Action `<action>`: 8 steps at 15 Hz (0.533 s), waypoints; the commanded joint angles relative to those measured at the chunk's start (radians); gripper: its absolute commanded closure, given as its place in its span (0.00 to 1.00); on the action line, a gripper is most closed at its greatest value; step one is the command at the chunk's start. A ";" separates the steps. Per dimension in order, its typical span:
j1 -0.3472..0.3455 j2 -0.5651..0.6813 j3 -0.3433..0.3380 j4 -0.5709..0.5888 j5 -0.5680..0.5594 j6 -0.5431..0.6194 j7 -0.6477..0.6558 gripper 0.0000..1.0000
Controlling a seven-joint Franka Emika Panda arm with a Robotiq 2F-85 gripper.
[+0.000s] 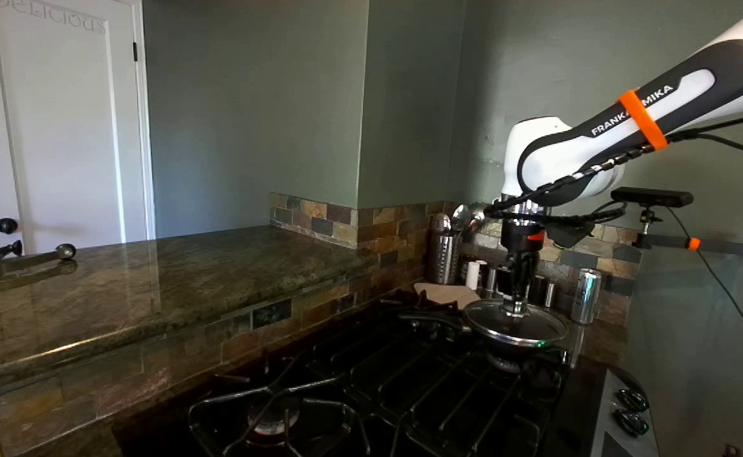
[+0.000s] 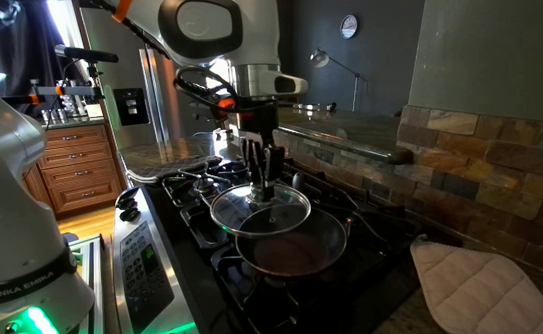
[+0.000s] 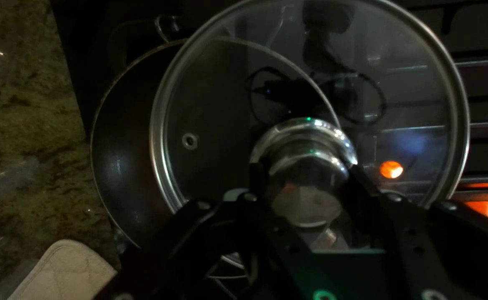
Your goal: Move the pan downwards and put the lid on it
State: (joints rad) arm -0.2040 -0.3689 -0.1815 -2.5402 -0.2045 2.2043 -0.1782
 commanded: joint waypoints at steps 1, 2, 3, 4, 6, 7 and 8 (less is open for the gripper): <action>-0.007 0.019 -0.020 0.025 -0.009 0.040 -0.006 0.77; -0.010 0.022 -0.023 0.028 -0.008 0.044 -0.006 0.77; -0.014 0.024 -0.026 0.029 -0.011 0.050 -0.003 0.77; -0.017 0.028 -0.030 0.032 -0.012 0.052 -0.001 0.77; -0.026 0.036 -0.036 0.037 -0.015 0.059 0.005 0.77; -0.029 0.040 -0.039 0.038 -0.013 0.064 0.004 0.77; -0.033 0.041 -0.041 0.035 -0.019 0.077 0.001 0.77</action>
State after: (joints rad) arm -0.2260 -0.3411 -0.2125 -2.5157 -0.2047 2.2504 -0.1786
